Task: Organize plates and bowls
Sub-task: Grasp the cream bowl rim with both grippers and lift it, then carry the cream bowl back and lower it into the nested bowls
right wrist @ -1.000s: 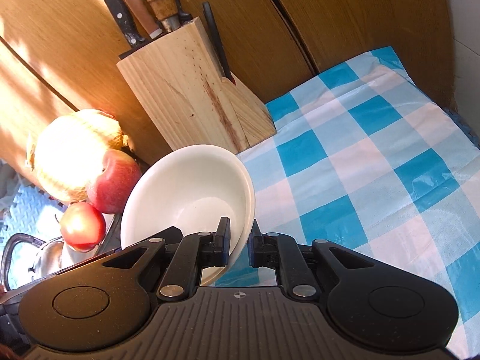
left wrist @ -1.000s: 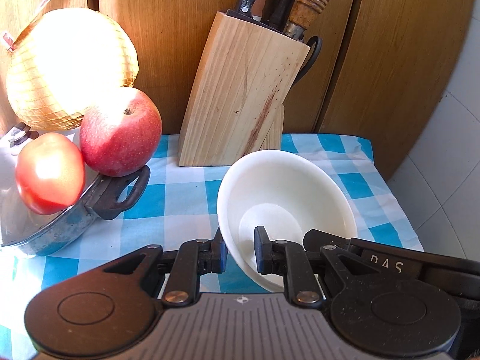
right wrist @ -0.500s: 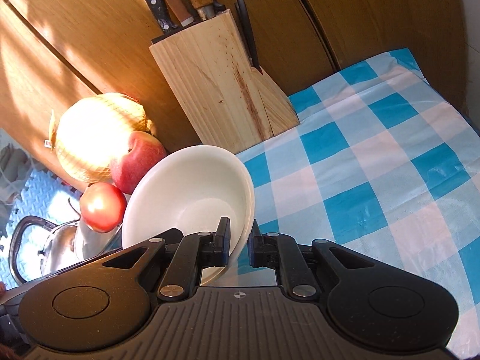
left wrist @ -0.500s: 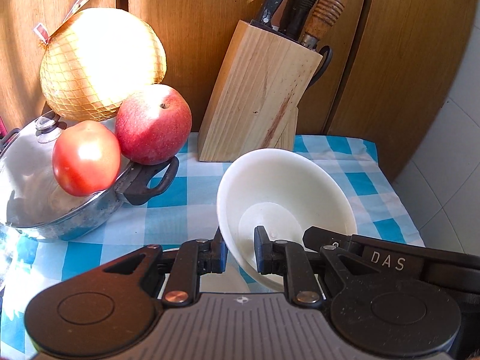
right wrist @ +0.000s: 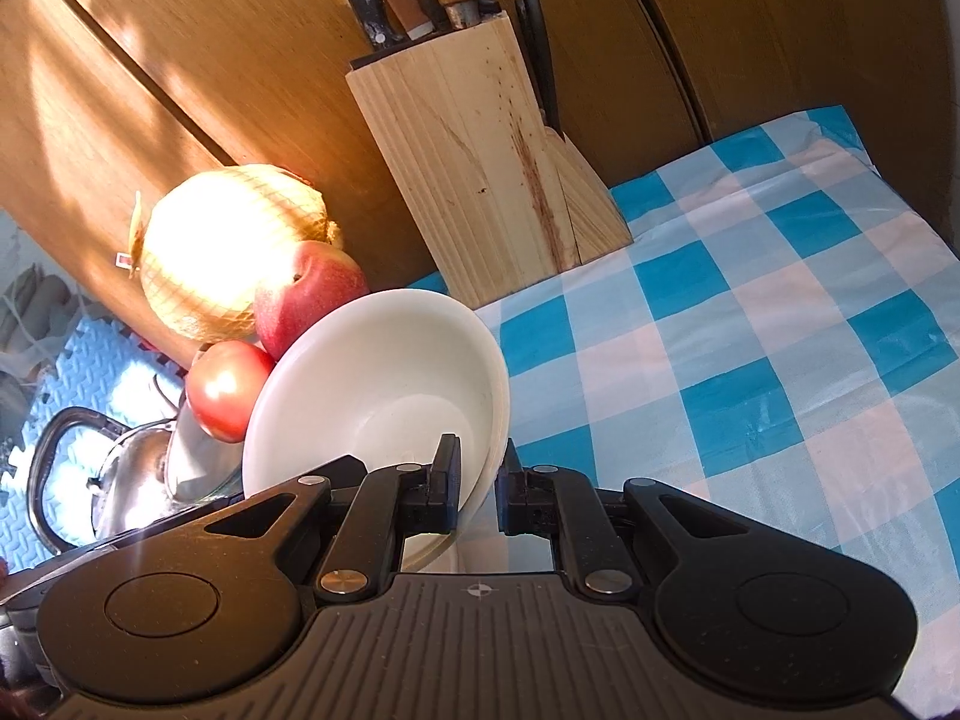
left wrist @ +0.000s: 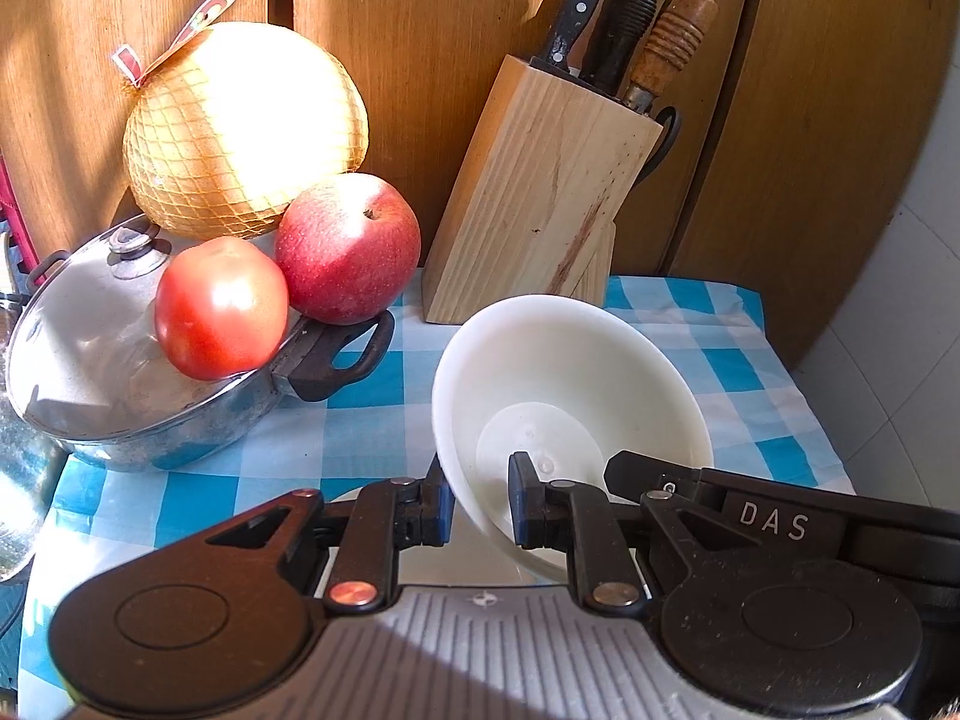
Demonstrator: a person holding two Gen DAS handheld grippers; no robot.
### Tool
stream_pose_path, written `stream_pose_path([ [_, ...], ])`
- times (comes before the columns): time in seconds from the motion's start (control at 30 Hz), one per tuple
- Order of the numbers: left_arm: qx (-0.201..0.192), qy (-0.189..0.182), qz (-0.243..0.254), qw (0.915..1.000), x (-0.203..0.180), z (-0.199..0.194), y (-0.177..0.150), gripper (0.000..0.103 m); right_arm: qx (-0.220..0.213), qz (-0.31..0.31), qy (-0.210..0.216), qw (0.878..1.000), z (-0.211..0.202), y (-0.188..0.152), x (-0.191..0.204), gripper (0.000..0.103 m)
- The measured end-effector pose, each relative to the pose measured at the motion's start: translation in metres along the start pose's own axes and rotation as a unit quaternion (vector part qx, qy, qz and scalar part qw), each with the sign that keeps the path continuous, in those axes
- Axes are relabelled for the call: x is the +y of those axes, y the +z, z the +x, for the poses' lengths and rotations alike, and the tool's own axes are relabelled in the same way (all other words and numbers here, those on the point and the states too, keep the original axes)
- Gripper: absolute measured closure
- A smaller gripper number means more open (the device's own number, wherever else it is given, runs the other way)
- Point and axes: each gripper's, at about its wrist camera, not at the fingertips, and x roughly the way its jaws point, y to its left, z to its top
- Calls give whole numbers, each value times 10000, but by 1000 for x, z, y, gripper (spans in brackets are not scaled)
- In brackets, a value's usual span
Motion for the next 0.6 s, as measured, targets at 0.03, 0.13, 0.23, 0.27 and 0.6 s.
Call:
stream_pose_path([
  [0.03,2,10,0,10000,0,-1,0,90,4,-14,2,10000,0,0,1,87],
  [0.13,-11,20,-15,10000,4,-3,-2,90,24,-48,17,10000,0,-2,5,87],
  [0.23,-15,41,-30,10000,6,-6,-3,90,55,-82,35,9999,0,-3,7,87],
  [0.27,-25,47,-29,10000,7,-7,-4,90,64,-101,36,9999,1,-4,9,87],
  [0.6,-27,115,-45,9999,14,-13,-10,90,141,-219,71,9996,2,-9,19,85],
])
